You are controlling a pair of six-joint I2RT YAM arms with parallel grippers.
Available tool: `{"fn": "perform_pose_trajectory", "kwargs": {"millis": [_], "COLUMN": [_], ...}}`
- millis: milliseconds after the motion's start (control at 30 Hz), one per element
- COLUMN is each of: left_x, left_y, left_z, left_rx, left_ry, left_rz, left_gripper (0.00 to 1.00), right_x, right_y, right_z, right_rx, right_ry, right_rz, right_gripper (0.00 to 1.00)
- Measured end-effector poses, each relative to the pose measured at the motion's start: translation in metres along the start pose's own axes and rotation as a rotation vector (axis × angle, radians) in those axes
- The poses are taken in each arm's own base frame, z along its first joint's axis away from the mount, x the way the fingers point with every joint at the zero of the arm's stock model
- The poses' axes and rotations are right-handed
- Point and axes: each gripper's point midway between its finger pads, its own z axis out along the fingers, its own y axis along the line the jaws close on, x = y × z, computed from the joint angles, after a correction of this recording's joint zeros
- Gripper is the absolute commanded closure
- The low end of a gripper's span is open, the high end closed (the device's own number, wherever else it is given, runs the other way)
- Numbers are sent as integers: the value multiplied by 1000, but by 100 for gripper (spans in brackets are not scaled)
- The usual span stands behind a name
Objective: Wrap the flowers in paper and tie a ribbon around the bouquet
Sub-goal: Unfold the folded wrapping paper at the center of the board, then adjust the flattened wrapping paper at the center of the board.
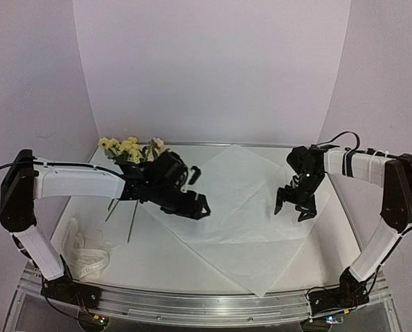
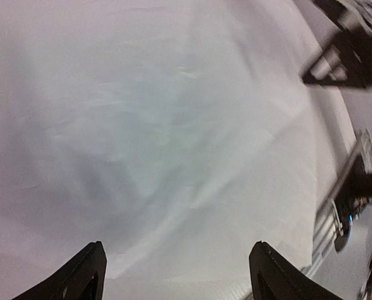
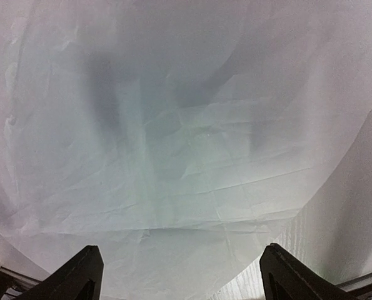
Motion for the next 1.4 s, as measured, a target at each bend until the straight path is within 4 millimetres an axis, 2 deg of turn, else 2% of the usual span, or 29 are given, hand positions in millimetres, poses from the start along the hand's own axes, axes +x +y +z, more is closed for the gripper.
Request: {"fn": "perform_pose_trajectory", "kwargs": {"millis": [100,167,233,300,367,600,667,900,1133,1267,1400], "left_x": [-5,7,29,46,54,34,33,51,58,57,53], "left_y": [89,133,163,174,174,161,160,159,138,127,128], "left_z": [-19,-29,-36,-36,-33,-25,-24,-13,8,17,26], "left_rx": [-146,-211,-256,-260,-235,-71,-46,-26,28,64,90], "left_ry": [-72,-104,-112,-112,-115,-206,-217,-183,-136,-139,-172], "left_rz": [-306,-467,-602,-691,-750,-886,-929,-1074,-1125,-1140,-1165], "left_gripper": [15,14,13,13,13,19,21,22,25,38,59], "right_x": [1,0,0,0,1,8,8,5,2,-2,-5], "right_y": [6,10,11,12,11,4,4,5,2,3,3], "right_z": [9,12,13,15,18,29,30,30,29,29,32], "right_rx": [-9,-17,-23,-25,-24,-14,-14,-18,-7,-4,2], "right_ry": [14,14,12,9,10,24,23,8,-11,-29,-32], "right_rz": [-8,-12,-14,-17,-17,-13,-12,-15,-17,-22,-21], "right_gripper": [12,12,12,12,12,12,12,12,12,12,13]}}
